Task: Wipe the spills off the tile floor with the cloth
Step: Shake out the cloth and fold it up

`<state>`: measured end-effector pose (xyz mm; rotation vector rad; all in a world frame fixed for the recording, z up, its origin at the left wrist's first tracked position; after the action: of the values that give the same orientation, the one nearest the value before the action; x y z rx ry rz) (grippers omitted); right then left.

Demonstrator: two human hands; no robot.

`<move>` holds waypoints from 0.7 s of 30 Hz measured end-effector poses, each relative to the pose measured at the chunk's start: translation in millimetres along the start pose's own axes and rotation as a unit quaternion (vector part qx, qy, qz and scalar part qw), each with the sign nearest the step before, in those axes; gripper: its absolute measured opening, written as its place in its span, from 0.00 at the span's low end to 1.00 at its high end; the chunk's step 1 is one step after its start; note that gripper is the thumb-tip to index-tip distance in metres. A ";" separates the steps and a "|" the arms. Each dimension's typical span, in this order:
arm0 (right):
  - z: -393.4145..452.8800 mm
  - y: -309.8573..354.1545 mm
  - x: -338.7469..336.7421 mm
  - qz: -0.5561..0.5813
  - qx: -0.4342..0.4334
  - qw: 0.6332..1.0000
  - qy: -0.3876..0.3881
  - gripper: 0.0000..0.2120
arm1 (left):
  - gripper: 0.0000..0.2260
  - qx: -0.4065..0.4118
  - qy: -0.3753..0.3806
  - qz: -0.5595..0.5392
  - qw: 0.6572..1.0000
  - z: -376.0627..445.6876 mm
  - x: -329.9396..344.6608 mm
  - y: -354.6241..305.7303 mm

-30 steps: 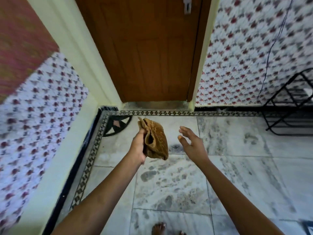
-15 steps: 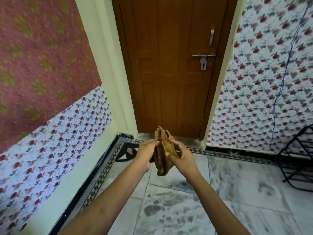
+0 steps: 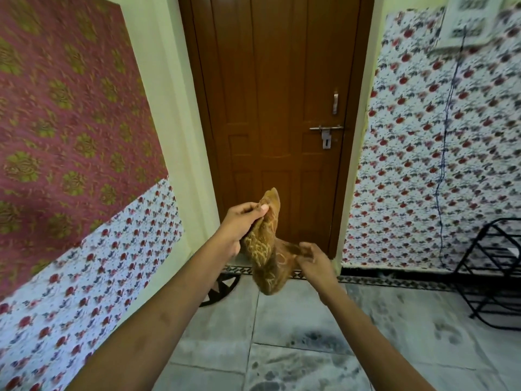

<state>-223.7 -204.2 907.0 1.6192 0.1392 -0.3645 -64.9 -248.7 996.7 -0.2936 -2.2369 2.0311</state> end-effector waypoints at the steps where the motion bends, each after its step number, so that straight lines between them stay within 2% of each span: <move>1: -0.3 9.9 2.7 0.021 -0.023 1.000 -0.003 0.19 | 0.05 0.007 0.015 0.018 1.000 -0.3 -1.2 -3.5; 4: 1.1 39.6 8.4 0.088 -0.095 0.991 0.019 0.24 | 0.07 0.018 0.045 0.089 0.995 -4.4 -5.8 -12.3; 6: 4.4 53.9 10.5 0.097 -0.131 0.985 0.053 0.24 | 0.06 0.025 0.043 0.127 0.991 -6.0 -12.9 -13.7; 8: 7.3 61.3 13.3 0.070 -0.159 0.983 0.052 0.19 | 0.04 0.031 0.039 0.133 0.990 -7.4 -20.0 -13.5; 10: 11.1 61.1 17.8 0.033 -0.177 0.984 0.022 0.09 | 0.02 0.028 0.040 0.122 0.991 -8.7 -26.3 -9.3; 12: 15.1 56.7 22.5 0.007 -0.181 0.984 0.002 0.04 | 0.05 0.017 0.048 0.116 0.992 -8.1 -32.6 -2.4; 13: 16.3 55.0 24.1 0.014 -0.179 0.984 0.011 0.04 | 0.06 0.011 0.055 0.117 0.992 -6.9 -34.7 0.1; 16: 15.4 55.4 24.7 0.092 -0.172 0.977 0.079 0.16 | 0.07 0.003 0.090 0.145 0.985 -3.0 -35.8 7.0; 17: 15.8 55.7 24.0 0.087 -0.180 0.976 0.083 0.15 | 0.08 0.005 0.096 0.156 0.983 -2.8 -34.9 8.1; 21: 17.0 49.5 20.8 0.053 -0.188 0.981 0.001 0.04 | 0.12 0.034 0.085 0.148 0.985 0.1 -31.8 12.1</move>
<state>-191.5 -228.0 946.6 1.2469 0.1154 -0.2373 -33.0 -254.5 986.4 -0.8048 -2.1198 2.1203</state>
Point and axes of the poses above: each hand's wrist, its own z-axis towards the middle knuckle, its own x-axis out of the palm, y = z × x, the point moved 1 cm from there along z, towards the middle knuckle, and after that the axes turned 5 degrees about y, right-handed, at the moved point
